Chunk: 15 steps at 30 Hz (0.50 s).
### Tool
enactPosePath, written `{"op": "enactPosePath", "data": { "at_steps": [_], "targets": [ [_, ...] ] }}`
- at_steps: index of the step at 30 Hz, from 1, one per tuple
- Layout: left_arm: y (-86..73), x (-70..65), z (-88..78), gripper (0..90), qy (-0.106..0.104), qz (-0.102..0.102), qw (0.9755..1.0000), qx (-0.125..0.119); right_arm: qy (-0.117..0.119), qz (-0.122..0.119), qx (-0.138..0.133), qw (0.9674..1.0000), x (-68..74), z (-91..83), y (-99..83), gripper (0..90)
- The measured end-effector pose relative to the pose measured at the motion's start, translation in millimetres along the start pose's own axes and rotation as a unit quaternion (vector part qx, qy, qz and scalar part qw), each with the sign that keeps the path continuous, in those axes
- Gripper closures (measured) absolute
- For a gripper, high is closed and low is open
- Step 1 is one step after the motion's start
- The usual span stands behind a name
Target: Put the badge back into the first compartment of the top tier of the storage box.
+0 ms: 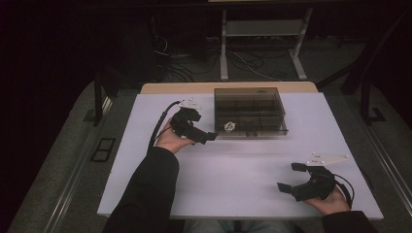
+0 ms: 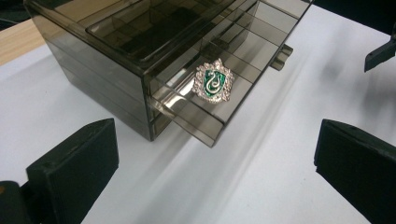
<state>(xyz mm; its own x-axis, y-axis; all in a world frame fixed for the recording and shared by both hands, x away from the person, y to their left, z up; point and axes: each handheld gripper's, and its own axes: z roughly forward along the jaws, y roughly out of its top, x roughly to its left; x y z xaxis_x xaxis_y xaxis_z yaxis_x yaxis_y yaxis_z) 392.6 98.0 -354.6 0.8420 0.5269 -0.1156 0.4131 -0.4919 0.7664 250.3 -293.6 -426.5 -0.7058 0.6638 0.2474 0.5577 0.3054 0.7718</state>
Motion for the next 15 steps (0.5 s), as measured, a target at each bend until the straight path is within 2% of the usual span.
{"op": "enactPosePath", "data": {
  "at_steps": [8, 15],
  "targets": [
    [-14.5, -6.5, -5.0, 0.0, 0.004, -0.009, 0.9999, -0.009, -0.001, 0.000, 0.000, 1.0000, 0.1, 0.0, 0.0, 0.5],
    [-23.0, -13.2, -9.5, 0.0, 0.008, -0.002, 0.9999, -0.015, -0.001, 0.000, 0.000, 1.0000, 0.2, 0.0, -0.1, 0.5]
  ]
}}
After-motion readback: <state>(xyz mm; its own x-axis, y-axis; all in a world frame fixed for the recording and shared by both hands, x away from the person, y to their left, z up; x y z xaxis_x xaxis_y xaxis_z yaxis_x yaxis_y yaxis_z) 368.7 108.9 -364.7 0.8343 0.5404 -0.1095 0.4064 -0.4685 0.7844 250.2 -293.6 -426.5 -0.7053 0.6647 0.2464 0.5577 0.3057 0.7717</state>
